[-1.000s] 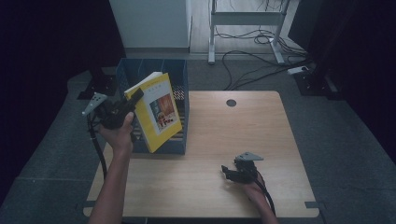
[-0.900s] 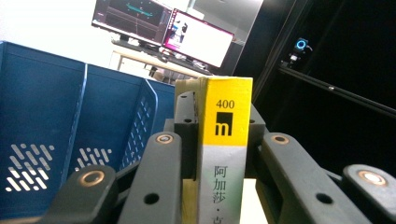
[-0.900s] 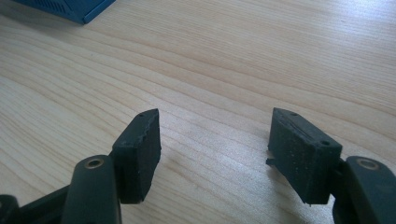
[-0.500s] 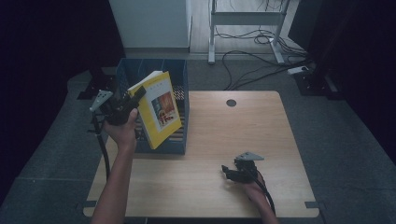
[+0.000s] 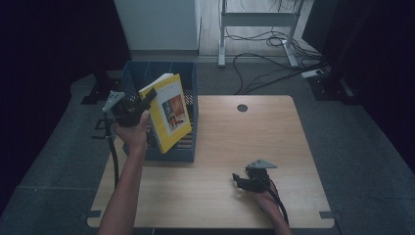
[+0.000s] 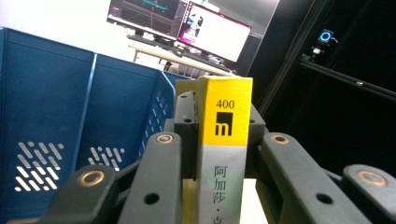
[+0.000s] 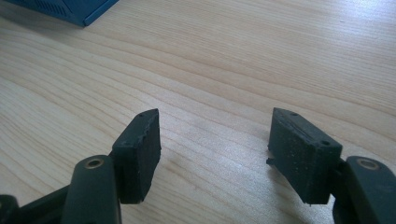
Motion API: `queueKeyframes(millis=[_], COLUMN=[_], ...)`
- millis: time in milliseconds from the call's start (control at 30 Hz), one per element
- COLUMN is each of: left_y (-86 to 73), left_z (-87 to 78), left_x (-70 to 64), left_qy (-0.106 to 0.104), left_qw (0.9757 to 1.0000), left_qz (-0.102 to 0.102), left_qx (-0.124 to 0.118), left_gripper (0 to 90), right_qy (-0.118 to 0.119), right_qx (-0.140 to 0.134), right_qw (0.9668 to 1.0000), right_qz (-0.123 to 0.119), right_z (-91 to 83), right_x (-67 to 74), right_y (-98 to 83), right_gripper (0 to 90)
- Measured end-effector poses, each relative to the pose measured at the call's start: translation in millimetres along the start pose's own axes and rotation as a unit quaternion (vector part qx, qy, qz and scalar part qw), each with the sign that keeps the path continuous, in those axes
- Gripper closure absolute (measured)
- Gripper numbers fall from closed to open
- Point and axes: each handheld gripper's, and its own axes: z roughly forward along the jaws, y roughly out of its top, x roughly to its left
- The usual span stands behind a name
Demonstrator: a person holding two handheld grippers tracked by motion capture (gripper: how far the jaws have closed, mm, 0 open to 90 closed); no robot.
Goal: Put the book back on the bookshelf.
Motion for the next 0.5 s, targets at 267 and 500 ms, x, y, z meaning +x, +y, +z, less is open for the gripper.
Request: queueKeyframes(millis=[267, 500], left_y=[1.9, 1.4], left_z=[10.8, 11.1], left_x=[-0.5, -7.7], left_qy=[0.010, 0.002], left_qw=[0.9999, 0.9999], left_qz=[0.007, 0.013], left_qx=[0.000, 0.000], left_gripper=[75.7, 75.6], right_qy=[0.001, 0.001], right_qx=[-0.002, -0.002], right_qw=[1.0000, 1.0000], right_qz=[0.002, 0.001], right_z=[-0.2, -0.3], right_x=[-0.4, -0.2], right_y=[-0.4, -0.6], right_gripper=[33.7, 33.6])
